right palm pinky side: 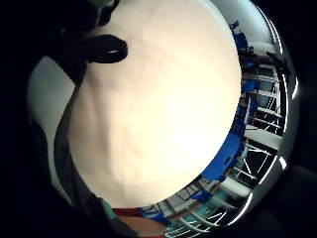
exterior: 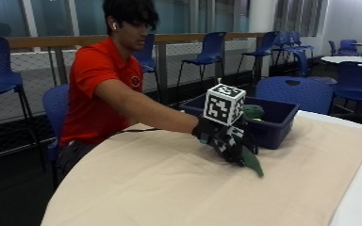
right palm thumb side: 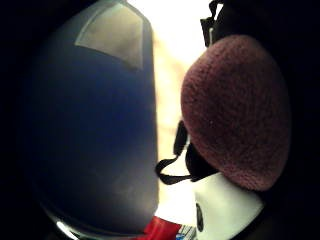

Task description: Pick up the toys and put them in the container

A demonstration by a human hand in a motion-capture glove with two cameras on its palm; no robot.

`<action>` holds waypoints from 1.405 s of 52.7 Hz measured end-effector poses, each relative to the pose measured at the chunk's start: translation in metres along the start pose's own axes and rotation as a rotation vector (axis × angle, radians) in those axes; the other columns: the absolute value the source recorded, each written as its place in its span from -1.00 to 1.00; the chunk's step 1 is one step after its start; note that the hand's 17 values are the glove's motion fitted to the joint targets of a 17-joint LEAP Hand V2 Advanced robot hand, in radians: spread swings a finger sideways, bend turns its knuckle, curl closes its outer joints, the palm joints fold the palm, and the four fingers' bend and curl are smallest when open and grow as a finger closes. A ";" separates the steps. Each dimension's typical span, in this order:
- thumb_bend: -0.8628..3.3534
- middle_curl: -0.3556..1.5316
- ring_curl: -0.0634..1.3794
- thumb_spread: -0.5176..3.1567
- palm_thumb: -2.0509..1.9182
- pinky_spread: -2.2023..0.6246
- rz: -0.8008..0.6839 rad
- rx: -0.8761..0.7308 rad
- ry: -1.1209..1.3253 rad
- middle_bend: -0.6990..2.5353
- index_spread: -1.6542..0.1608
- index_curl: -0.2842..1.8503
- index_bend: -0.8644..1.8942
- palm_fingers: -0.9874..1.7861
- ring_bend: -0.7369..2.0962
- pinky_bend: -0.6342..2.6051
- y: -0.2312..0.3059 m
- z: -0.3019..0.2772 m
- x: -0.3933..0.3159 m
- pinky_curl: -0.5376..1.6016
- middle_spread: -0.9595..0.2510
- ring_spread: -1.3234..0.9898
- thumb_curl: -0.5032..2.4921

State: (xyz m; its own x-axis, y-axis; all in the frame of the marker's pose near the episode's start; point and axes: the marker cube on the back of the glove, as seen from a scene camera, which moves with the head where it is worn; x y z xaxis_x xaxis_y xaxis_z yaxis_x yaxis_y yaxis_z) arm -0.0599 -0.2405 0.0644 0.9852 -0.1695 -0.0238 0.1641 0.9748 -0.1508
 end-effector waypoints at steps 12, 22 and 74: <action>-0.51 -0.37 -0.45 -0.07 0.30 0.29 0.045 0.105 0.033 -0.35 0.38 -0.27 -0.19 0.34 0.11 0.05 0.021 -0.023 0.019 -0.20 0.18 -0.11 -0.32; -0.52 -0.32 -0.44 -0.16 0.33 0.25 0.047 0.168 0.024 -0.33 0.38 -0.21 -0.21 0.38 0.08 0.02 0.054 -0.079 0.020 -0.19 0.03 -0.22 -0.26; -0.63 -0.34 -0.56 -0.11 0.12 0.50 -0.225 0.076 -0.046 -0.49 0.37 -0.21 -0.35 -0.44 -0.26 0.20 0.128 -0.148 -0.132 -0.09 0.35 0.10 -0.29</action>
State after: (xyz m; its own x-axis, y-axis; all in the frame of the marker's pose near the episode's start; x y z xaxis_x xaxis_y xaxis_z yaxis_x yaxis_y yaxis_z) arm -0.1763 -0.1147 -0.0981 0.9245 -0.3782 0.0473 0.3808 0.9218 -0.0725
